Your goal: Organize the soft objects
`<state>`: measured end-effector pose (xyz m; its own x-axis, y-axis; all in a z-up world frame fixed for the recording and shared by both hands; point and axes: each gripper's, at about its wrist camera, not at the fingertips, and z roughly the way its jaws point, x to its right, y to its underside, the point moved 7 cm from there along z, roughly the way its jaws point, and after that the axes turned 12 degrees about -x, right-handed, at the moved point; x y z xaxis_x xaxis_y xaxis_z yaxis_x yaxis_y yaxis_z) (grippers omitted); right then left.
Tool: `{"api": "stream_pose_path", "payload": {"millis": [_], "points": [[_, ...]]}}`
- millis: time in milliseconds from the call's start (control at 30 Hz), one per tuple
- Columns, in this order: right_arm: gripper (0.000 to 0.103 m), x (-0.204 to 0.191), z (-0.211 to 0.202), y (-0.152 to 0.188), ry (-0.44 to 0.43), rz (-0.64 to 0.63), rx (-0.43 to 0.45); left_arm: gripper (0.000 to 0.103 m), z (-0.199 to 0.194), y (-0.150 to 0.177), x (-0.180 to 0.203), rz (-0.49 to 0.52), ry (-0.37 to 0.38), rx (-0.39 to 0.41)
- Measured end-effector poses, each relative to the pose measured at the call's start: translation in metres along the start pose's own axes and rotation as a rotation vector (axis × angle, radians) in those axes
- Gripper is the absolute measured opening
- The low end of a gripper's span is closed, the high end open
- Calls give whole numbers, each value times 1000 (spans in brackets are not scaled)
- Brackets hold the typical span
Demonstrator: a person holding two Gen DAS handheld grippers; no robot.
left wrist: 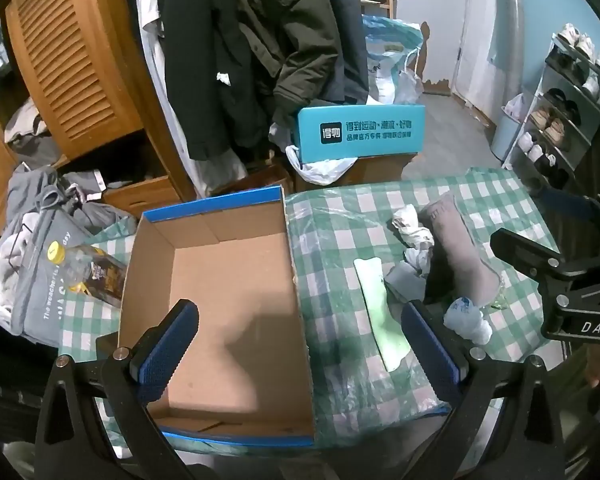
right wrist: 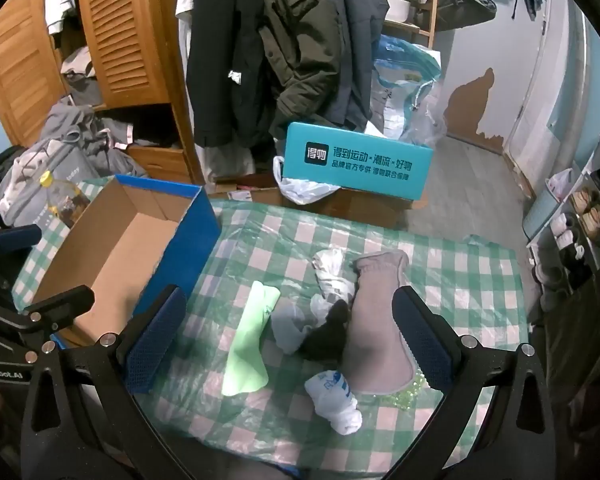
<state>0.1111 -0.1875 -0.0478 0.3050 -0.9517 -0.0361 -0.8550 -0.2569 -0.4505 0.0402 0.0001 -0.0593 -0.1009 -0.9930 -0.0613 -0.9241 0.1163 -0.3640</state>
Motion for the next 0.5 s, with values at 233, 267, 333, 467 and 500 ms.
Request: {"api": "stream_pose_path", "payload": {"millis": [233, 267, 333, 467, 500], "points": [[101, 0, 0, 0, 0, 0, 2, 102, -5, -4, 0, -8, -3, 14], [101, 0, -1, 0, 1, 0, 3, 102, -6, -3, 0, -9, -4, 18], [101, 0, -2, 0, 3, -1, 8, 102, -6, -2, 0, -12, -3, 20], [101, 0, -1, 0, 5, -3, 5, 102, -7, -3, -2, -15, -1, 21], [101, 0, -1, 0, 5, -4, 5, 102, -7, -3, -2, -17, -1, 20]]}}
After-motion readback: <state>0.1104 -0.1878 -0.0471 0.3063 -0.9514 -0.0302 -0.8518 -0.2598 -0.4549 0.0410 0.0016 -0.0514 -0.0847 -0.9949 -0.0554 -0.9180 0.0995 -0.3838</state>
